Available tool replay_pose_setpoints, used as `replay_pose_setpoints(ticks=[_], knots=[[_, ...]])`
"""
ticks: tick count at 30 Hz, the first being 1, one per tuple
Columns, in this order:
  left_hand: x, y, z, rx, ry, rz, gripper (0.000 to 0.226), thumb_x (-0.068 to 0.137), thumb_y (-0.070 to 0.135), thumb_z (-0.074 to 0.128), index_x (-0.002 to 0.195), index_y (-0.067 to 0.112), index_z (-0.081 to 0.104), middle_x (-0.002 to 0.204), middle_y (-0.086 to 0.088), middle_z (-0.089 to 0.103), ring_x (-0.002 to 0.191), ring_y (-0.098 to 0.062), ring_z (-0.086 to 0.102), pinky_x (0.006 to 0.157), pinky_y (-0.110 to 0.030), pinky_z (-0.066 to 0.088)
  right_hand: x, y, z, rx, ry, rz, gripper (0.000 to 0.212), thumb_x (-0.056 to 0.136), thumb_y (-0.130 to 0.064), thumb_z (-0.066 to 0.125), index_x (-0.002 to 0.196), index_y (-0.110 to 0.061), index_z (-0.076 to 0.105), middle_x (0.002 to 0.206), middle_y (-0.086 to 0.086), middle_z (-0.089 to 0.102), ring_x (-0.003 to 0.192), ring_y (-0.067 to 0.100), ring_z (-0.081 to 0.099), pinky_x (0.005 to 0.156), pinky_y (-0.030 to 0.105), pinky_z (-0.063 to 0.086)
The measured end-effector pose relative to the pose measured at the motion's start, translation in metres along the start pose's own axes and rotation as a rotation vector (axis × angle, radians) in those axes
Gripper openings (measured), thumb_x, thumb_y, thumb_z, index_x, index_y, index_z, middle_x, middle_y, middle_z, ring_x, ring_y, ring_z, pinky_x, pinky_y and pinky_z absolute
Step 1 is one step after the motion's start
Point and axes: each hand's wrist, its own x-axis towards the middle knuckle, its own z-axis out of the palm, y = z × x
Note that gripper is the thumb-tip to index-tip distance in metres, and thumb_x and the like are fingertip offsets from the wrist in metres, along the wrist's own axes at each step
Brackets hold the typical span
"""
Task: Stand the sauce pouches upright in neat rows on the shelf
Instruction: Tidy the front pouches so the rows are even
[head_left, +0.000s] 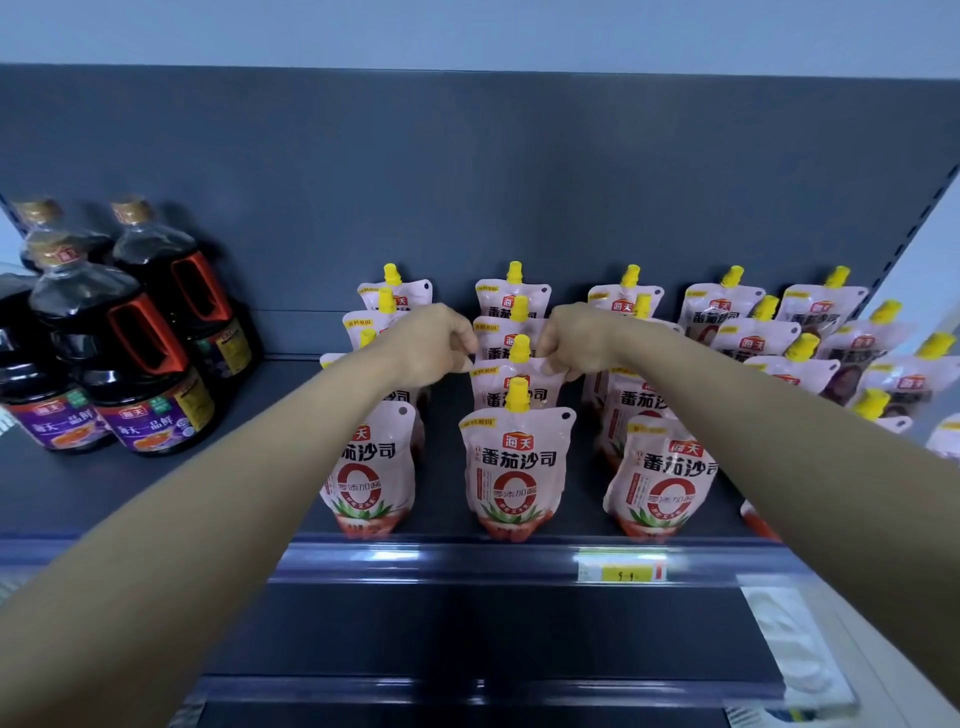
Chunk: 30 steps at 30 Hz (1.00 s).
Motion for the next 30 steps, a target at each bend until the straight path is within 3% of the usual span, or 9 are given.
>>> replay_pose_setpoints(ticks=[3, 7, 11, 13, 15, 19, 22, 27, 30], knots=[[0.003, 0.003, 0.008, 0.045, -0.052, 0.03, 0.013, 0.082, 0.007, 0.066, 0.094, 0.008, 0.07, 0.081, 0.002, 0.063, 0.08, -0.015, 0.058, 0.073, -0.025, 0.042, 0.004, 0.005, 0.002, -0.025, -0.014, -0.036, 0.007, 0.089, -0.005, 0.059, 0.089, -0.011, 0.061, 0.089, 0.005, 0.059, 0.087, 0.024, 0.063, 0.078, 0.03, 0.054], [0.006, 0.004, 0.012, 0.08, -0.022, 0.053, 0.011, 0.083, 0.003, 0.062, 0.087, 0.005, 0.072, 0.065, 0.009, 0.055, 0.07, -0.013, 0.054, 0.069, -0.024, 0.04, 0.006, 0.009, 0.002, 0.041, -0.045, -0.046, 0.01, 0.091, -0.008, 0.059, 0.088, -0.009, 0.068, 0.088, 0.007, 0.063, 0.1, 0.027, 0.064, 0.095, 0.041, 0.051], [0.008, 0.004, 0.011, 0.097, -0.039, 0.054, 0.01, 0.083, 0.003, 0.061, 0.086, 0.005, 0.071, 0.071, 0.003, 0.057, 0.075, -0.016, 0.055, 0.071, -0.025, 0.042, 0.008, 0.012, -0.001, 0.155, -0.093, -0.038, 0.034, 0.092, -0.007, 0.058, 0.062, -0.025, 0.056, 0.07, -0.009, 0.056, 0.078, 0.015, 0.065, 0.068, 0.024, 0.055], [0.008, 0.003, 0.008, 0.087, -0.084, 0.057, 0.011, 0.084, 0.005, 0.061, 0.089, 0.006, 0.071, 0.075, 0.003, 0.059, 0.077, -0.014, 0.056, 0.071, -0.024, 0.041, 0.007, 0.016, -0.011, 0.186, -0.132, -0.027, 0.023, 0.09, -0.007, 0.06, 0.074, -0.023, 0.066, 0.076, -0.009, 0.063, 0.072, 0.009, 0.065, 0.057, 0.014, 0.047], [0.01, 0.003, -0.001, 0.027, -0.127, 0.044, 0.012, 0.085, 0.007, 0.061, 0.09, 0.013, 0.07, 0.082, 0.002, 0.065, 0.079, -0.012, 0.059, 0.071, -0.021, 0.043, 0.007, 0.022, -0.025, 0.23, -0.117, -0.018, 0.021, 0.086, -0.003, 0.06, 0.096, -0.017, 0.073, 0.087, -0.005, 0.071, 0.074, 0.005, 0.067, 0.058, 0.012, 0.048], [0.028, 0.001, -0.015, -0.051, 0.045, 0.009, 0.016, 0.086, 0.006, 0.057, 0.089, 0.018, 0.066, 0.092, -0.003, 0.068, 0.084, -0.015, 0.062, 0.073, -0.021, 0.047, 0.018, 0.027, -0.039, 0.214, 0.112, 0.028, 0.025, 0.085, -0.003, 0.055, 0.103, -0.003, 0.072, 0.099, 0.017, 0.074, 0.09, 0.026, 0.07, 0.084, 0.036, 0.057], [0.045, 0.002, -0.01, 0.036, 0.103, -0.014, 0.024, 0.087, 0.005, 0.058, 0.11, 0.008, 0.062, 0.108, -0.01, 0.065, 0.099, -0.023, 0.061, 0.084, -0.027, 0.047, 0.029, 0.025, -0.03, 0.071, 0.123, 0.048, 0.029, 0.089, -0.015, 0.058, 0.11, 0.003, 0.067, 0.115, 0.02, 0.068, 0.111, 0.034, 0.062, 0.096, 0.041, 0.051], [0.064, 0.001, 0.005, 0.122, 0.127, -0.016, 0.02, 0.085, -0.003, 0.052, 0.091, 0.004, 0.07, 0.096, -0.01, 0.071, 0.09, -0.024, 0.063, 0.075, -0.027, 0.047, 0.043, 0.027, -0.022, 0.11, 0.107, 0.09, 0.024, 0.088, -0.007, 0.056, 0.107, -0.001, 0.069, 0.087, 0.011, 0.068, 0.083, 0.027, 0.067, 0.061, 0.022, 0.049], [0.068, 0.0, 0.008, 0.115, 0.167, -0.024, 0.021, 0.084, -0.004, 0.051, 0.084, 0.003, 0.07, 0.091, -0.009, 0.072, 0.079, -0.017, 0.059, 0.069, -0.022, 0.043, 0.049, 0.029, -0.02, 0.155, 0.152, 0.095, 0.023, 0.089, -0.008, 0.055, 0.107, 0.0, 0.069, 0.098, 0.016, 0.072, 0.095, 0.031, 0.069, 0.071, 0.029, 0.053]])
